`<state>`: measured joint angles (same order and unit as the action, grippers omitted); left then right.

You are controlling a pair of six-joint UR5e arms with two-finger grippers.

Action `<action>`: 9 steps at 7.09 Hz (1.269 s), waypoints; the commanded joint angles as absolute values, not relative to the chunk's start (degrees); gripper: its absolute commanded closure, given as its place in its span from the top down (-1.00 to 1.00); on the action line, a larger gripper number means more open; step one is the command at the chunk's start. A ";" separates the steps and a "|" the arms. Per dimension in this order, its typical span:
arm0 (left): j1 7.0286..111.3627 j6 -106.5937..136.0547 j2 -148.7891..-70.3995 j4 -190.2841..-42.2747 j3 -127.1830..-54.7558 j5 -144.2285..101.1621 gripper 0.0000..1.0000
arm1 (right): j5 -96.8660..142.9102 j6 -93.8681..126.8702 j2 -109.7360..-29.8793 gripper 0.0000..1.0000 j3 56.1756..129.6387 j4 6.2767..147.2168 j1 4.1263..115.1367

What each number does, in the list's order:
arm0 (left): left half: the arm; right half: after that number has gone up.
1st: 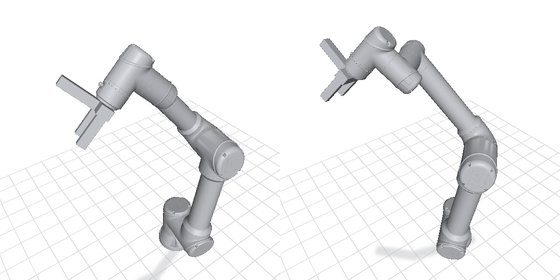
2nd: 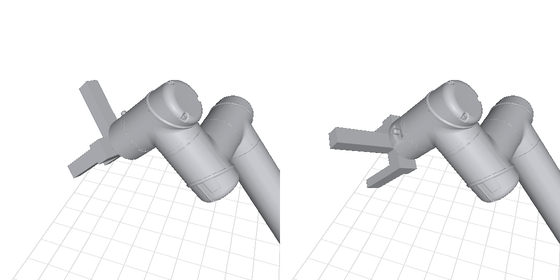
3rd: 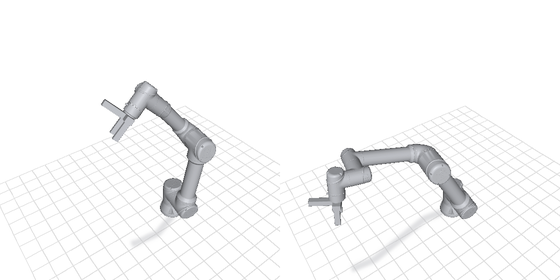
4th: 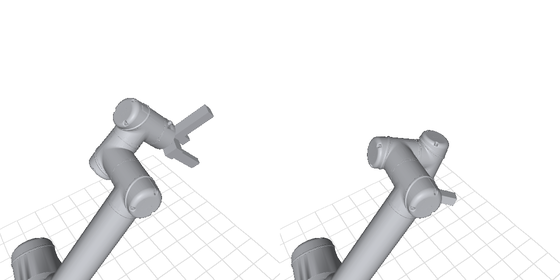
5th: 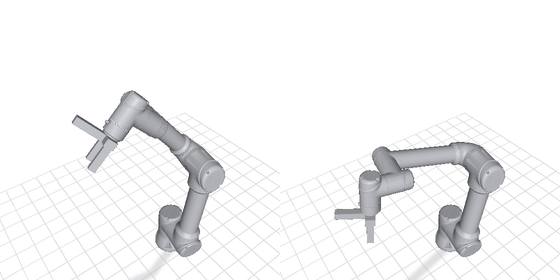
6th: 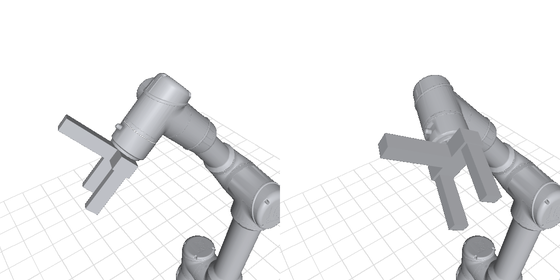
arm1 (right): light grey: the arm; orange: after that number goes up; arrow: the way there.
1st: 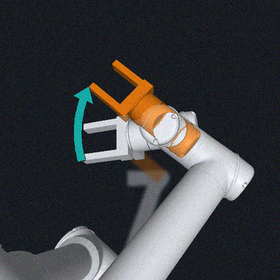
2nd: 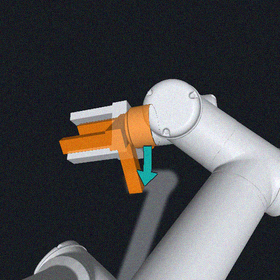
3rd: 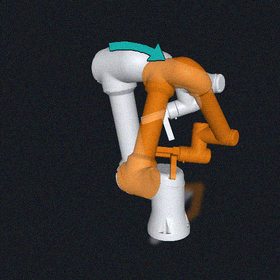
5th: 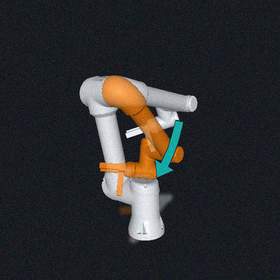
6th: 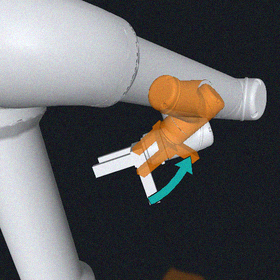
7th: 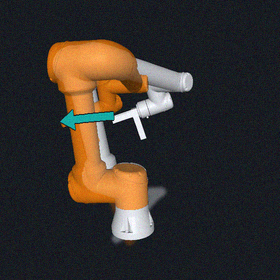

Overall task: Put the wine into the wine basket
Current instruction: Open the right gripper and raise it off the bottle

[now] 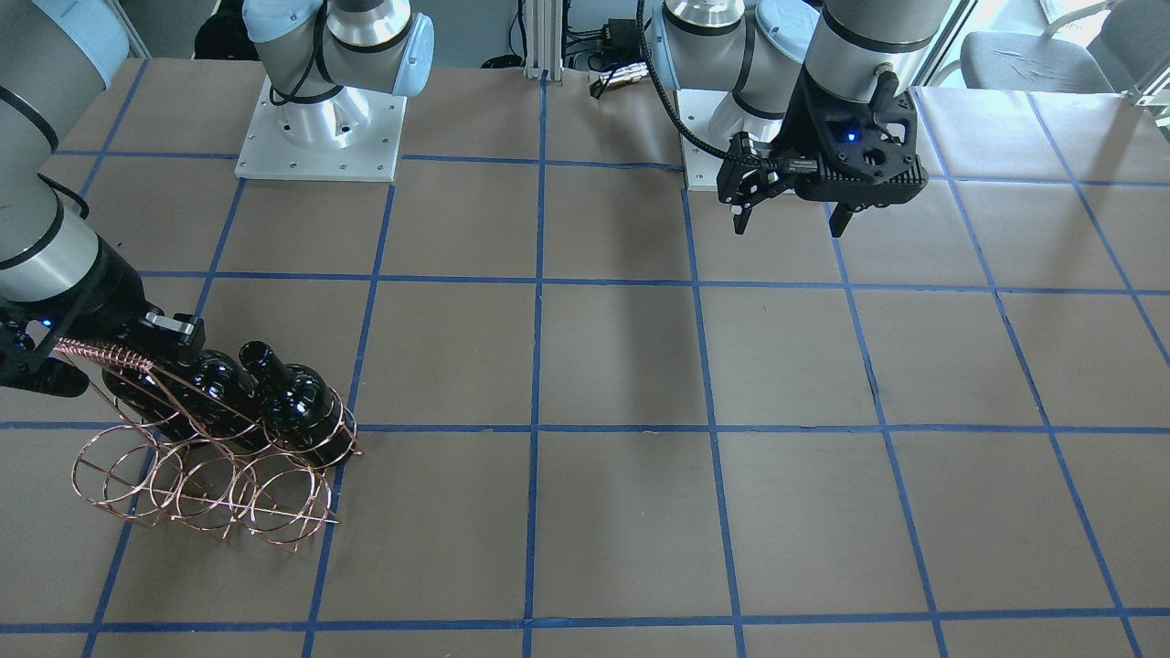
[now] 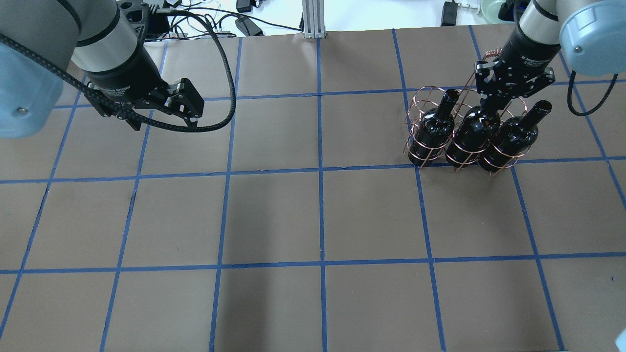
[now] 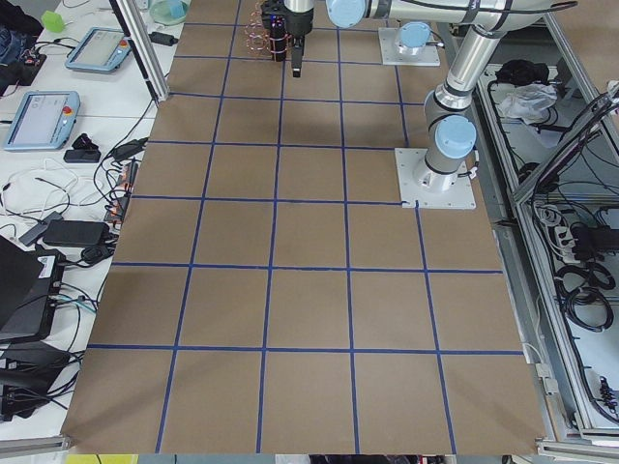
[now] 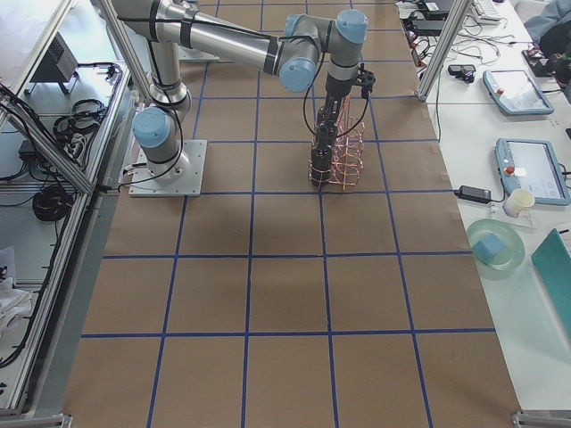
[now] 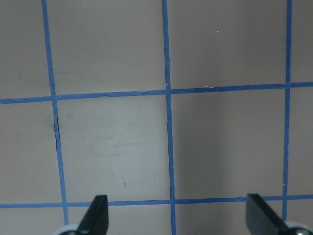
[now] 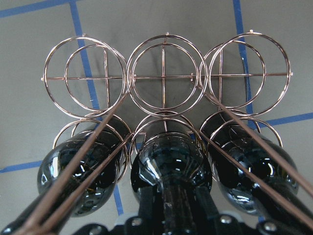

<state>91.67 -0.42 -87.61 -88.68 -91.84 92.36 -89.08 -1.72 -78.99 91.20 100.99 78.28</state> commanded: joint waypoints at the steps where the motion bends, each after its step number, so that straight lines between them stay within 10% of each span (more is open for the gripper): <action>1: 91.50 -0.44 -87.54 -88.68 -91.85 92.37 1.00 | -88.86 0.68 -79.71 0.61 89.84 101.25 78.31; 9: 91.49 -0.79 -87.98 -88.33 -91.76 91.41 1.00 | -89.20 13.58 -89.21 0.94 82.09 85.07 97.66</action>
